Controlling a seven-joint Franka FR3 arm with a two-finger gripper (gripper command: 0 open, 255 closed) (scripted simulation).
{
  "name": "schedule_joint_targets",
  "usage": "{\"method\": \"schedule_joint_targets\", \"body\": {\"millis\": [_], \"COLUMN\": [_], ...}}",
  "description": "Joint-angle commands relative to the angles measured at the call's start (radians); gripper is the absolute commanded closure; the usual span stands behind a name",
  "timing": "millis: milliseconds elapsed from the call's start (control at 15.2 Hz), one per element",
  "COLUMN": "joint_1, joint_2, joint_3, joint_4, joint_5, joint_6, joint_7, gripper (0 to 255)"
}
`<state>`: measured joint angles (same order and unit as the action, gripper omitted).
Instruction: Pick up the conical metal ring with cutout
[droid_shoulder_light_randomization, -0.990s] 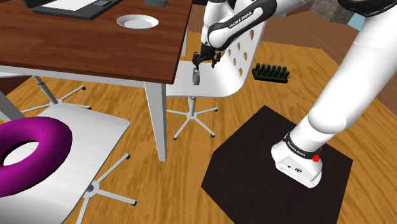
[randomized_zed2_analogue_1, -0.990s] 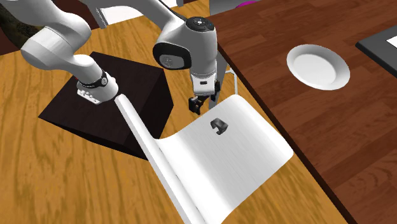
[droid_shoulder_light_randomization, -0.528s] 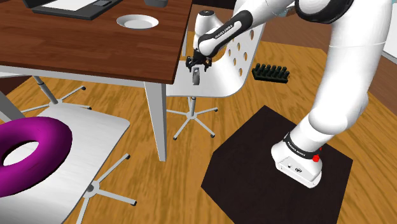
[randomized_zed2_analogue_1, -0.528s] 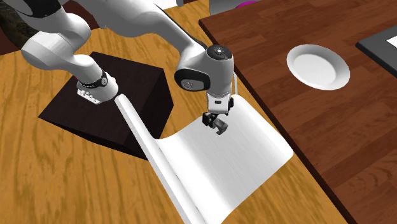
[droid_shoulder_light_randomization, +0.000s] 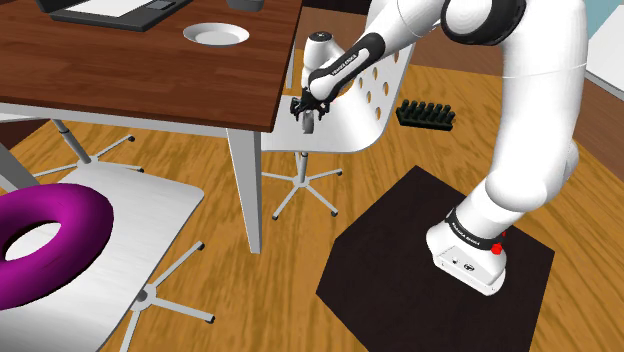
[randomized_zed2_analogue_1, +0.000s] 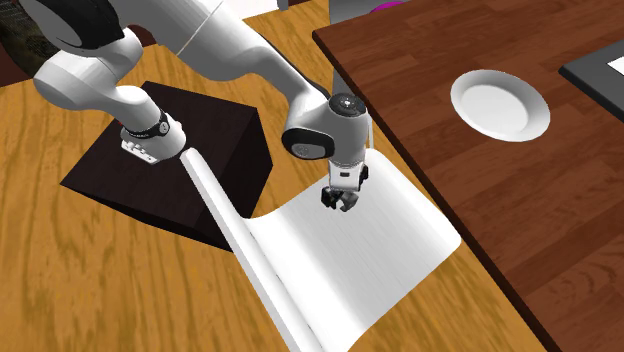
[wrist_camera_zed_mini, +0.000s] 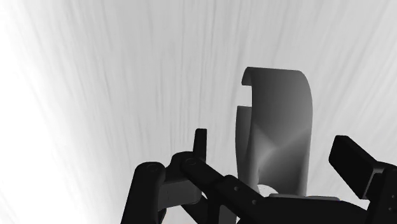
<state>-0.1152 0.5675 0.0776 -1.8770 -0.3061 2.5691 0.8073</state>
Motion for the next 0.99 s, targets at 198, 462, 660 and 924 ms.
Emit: {"method": "schedule_joint_targets", "body": {"millis": [198, 462, 660, 924], "joint_1": [0.002, 0.002, 0.002, -0.003], "joint_2": [0.013, 0.012, 0.012, -0.017], "joint_3": [-0.003, -0.003, -0.003, 0.004], "joint_4": [0.002, 0.001, 0.001, -0.003], "joint_5": [-0.004, -0.004, -0.004, 0.005], "joint_6": [0.012, 0.011, 0.011, -0.014], "joint_7": [0.004, 0.004, 0.004, -0.005], "gripper": [255, 255, 255, 255]}}
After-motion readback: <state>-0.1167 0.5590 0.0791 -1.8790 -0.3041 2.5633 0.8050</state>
